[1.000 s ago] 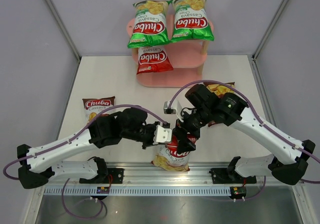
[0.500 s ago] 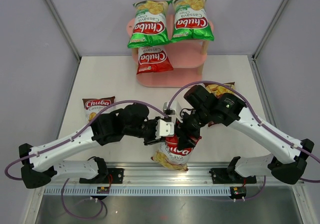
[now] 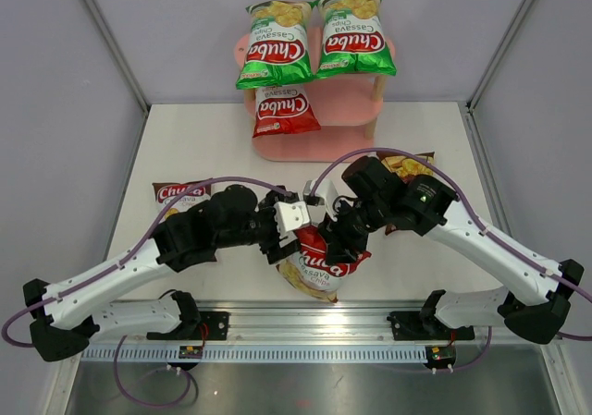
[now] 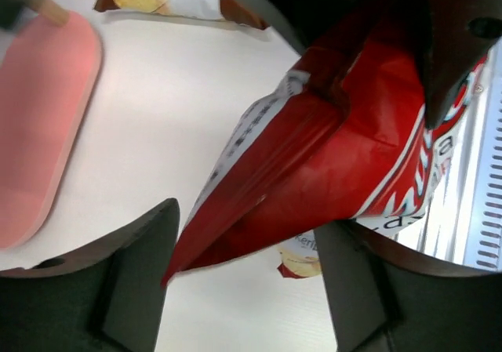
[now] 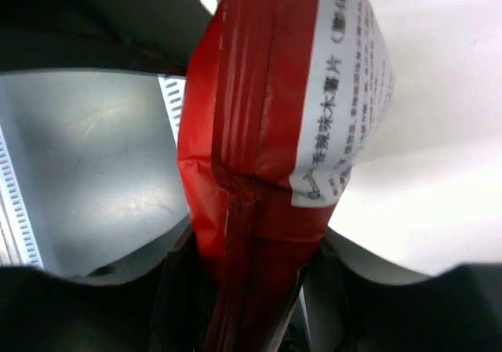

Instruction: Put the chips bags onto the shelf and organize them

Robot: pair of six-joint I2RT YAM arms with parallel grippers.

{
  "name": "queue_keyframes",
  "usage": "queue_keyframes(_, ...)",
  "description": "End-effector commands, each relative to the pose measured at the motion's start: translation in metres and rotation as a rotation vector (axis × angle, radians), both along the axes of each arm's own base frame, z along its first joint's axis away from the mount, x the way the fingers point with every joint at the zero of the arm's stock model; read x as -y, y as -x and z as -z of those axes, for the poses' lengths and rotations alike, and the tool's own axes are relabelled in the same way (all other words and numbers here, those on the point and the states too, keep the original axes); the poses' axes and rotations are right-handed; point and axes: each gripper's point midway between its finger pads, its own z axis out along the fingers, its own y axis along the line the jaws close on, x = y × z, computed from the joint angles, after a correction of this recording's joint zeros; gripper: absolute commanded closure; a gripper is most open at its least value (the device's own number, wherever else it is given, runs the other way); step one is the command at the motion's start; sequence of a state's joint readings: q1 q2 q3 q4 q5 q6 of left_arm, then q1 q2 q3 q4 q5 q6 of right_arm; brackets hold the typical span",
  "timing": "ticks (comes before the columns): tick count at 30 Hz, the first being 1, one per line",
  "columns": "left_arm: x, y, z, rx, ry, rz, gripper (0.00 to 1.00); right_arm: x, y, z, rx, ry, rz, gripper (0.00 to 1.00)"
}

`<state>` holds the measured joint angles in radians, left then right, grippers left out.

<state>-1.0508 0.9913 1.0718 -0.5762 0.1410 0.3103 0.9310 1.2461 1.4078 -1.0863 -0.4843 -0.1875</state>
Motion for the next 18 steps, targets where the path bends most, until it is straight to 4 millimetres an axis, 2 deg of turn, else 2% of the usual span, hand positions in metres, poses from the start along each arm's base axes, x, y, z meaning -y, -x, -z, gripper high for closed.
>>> queue_keyframes(1, -0.004, -0.032, -0.037, 0.050, 0.148, -0.191, 0.16, -0.003, 0.004, -0.014, 0.055, -0.060, -0.040, 1.00)
queue_keyframes(2, -0.005, -0.031, -0.039, 0.046, 0.151, -0.195, 0.01, -0.003, 0.001, -0.013, 0.061, -0.052, -0.028, 1.00)
queue_keyframes(8, -0.026, -0.037, -0.040, 0.025, 0.140, -0.317, 0.01, 0.002, -0.019, -0.009, 0.132, -0.030, 0.086, 1.00)
queue_keyframes(10, -0.039, -0.039, -0.040, 0.015, 0.130, -0.386, 0.01, 0.002, -0.027, -0.010, 0.164, -0.038, 0.129, 1.00)
queue_keyframes(16, -0.088, -0.052, -0.044, 0.025, 0.131, -0.642, 0.01, 0.016, -0.066, -0.034, 0.304, -0.115, 0.408, 1.00)
queue_keyframes(18, -0.104, -0.057, -0.040, 0.012, 0.141, -0.739, 0.01, 0.020, -0.067, -0.045, 0.285, -0.163, 0.479, 1.00)
